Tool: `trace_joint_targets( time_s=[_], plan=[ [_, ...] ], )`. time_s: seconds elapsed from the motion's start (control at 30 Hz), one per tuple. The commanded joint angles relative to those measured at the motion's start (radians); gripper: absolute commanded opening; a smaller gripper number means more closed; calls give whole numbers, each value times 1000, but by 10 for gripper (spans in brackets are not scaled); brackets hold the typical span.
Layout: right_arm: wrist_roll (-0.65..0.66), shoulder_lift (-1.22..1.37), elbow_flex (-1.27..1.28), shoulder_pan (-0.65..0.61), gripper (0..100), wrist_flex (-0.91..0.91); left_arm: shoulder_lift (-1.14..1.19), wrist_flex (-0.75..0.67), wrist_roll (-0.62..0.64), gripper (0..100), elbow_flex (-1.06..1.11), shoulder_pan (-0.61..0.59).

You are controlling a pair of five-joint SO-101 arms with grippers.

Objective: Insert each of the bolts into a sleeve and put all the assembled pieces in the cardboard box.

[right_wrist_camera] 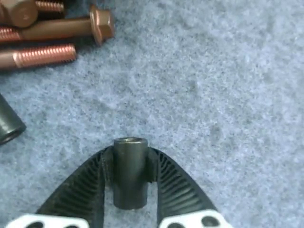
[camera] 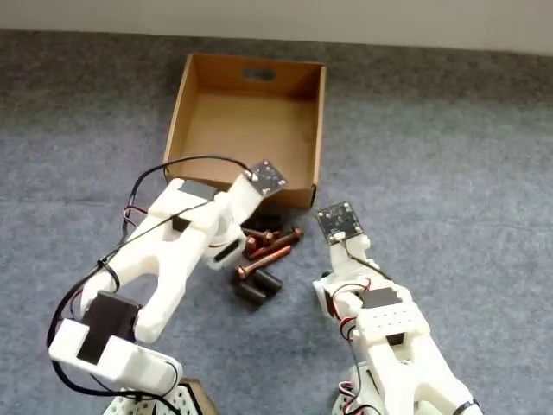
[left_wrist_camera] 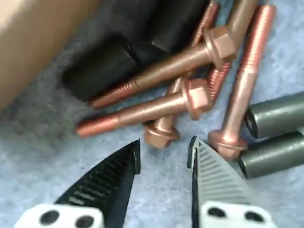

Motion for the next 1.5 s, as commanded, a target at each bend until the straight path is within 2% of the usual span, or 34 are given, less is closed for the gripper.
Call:
trace_joint_targets(
  time_s=[0.0,0.07,0.47,0.8,0.97,1.33,1.47],
  plan=[
    [-3,-2,-4,12,7,5,-13,-8,69,185,-22,10],
    [-3,-1,-4,12,7,5,-15,-44,129,187,-22,10],
    [-3,1,-4,12,7,5,-2,-172,133,189,-18,15],
    [-5,1,-4,12,7,5,-1,-172,129,185,2,19],
    [-6,1,-4,12,7,5,-1,-175,48,184,53,65],
    [-6,1,-4,12,7,5,-2,-207,49,184,51,77],
    [-6,2,-4,12,7,5,-2,-206,46,116,58,74]
  ],
)
